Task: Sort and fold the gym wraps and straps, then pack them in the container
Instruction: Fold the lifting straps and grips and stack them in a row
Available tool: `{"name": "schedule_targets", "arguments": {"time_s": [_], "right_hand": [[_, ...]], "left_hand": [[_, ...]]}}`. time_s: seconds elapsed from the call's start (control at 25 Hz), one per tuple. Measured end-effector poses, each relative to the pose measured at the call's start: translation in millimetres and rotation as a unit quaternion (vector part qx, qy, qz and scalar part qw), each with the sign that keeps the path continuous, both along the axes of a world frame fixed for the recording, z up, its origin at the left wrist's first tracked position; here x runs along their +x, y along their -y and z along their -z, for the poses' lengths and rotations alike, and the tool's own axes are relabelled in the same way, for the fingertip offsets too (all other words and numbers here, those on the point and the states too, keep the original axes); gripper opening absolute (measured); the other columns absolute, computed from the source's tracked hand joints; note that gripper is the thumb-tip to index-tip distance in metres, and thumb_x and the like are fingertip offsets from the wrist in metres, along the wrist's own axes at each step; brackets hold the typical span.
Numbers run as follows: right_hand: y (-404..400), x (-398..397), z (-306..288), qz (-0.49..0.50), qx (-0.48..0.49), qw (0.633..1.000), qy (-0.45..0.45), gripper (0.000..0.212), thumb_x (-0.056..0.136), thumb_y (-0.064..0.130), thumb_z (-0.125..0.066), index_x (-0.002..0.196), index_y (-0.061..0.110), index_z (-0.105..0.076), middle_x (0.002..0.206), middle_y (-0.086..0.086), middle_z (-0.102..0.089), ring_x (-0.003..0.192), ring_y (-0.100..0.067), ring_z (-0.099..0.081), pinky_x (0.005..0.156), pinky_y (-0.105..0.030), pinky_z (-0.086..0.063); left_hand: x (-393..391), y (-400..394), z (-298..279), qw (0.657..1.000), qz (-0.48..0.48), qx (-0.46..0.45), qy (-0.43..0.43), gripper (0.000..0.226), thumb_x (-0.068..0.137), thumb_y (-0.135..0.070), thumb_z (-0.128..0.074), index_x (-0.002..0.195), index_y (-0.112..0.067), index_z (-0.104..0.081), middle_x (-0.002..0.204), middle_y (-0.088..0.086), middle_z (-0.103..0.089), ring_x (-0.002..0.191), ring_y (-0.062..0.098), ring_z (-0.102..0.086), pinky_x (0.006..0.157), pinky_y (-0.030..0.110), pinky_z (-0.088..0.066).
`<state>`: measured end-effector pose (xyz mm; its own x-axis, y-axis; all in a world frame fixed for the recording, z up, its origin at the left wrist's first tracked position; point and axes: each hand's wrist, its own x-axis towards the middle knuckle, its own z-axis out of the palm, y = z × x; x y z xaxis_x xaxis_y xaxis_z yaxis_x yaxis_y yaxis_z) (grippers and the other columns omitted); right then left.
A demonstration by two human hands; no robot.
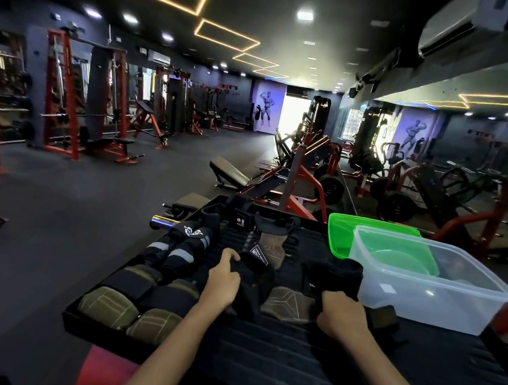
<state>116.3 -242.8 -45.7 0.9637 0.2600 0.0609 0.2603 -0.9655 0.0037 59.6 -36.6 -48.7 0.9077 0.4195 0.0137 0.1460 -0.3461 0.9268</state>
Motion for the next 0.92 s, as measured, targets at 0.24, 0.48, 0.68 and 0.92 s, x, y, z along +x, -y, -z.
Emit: {"name": "schedule_targets", "arguments": {"time_s": [0.24, 0.48, 0.68, 0.92], "right_hand": [[-36.3, -11.4, 12.7, 0.095, 0.116, 0.987, -0.058, 0.085, 0.080, 0.060, -0.057, 0.135, 0.001, -0.031, 0.137, -0.018, -0.043, 0.126, -0.035, -0.040, 0.098, -0.040, -0.039], [-35.8, -10.0, 4.3, 0.087, 0.364, 0.918, -0.131, 0.040, 0.067, 0.017, -0.079, 0.099, 0.001, -0.061, 0.090, -0.013, -0.063, 0.079, -0.026, -0.062, 0.069, -0.034, -0.051], [18.0, -43.4, -22.1, 0.059, 0.469, 0.864, -0.171, 0.017, 0.074, 0.000, -0.071, 0.087, 0.003, -0.061, 0.068, -0.013, -0.061, 0.045, -0.019, -0.049, 0.034, -0.019, -0.037], [81.6, -91.6, -7.1, 0.131, 0.263, 0.929, -0.226, 0.043, 0.077, 0.031, -0.074, 0.103, 0.009, -0.048, 0.088, -0.003, -0.060, 0.063, -0.016, -0.061, 0.054, -0.026, -0.048]], "left_hand": [[6.8, 3.6, 6.9, 0.998, 0.028, 0.002, -0.047, 0.018, 0.085, -0.007, -0.045, 0.075, -0.018, -0.055, 0.077, 0.003, -0.054, 0.071, 0.026, -0.055, 0.071, 0.044, -0.053], [1.1, 7.2, 6.3, 0.993, 0.095, 0.051, -0.047, 0.015, 0.082, -0.002, -0.054, 0.086, -0.016, -0.053, 0.086, 0.003, -0.056, 0.069, 0.011, -0.050, 0.059, 0.020, -0.042], [-1.5, 13.5, 5.7, 0.946, 0.312, 0.025, -0.083, 0.031, 0.083, 0.006, -0.052, 0.089, -0.024, -0.058, 0.093, -0.005, -0.055, 0.079, 0.005, -0.049, 0.067, 0.020, -0.040], [-9.7, 39.1, -1.3, 0.952, 0.279, 0.126, 0.006, 0.018, 0.093, -0.020, -0.054, 0.084, -0.013, -0.068, 0.105, -0.001, -0.054, 0.103, 0.011, -0.052, 0.087, 0.021, -0.035]]}}
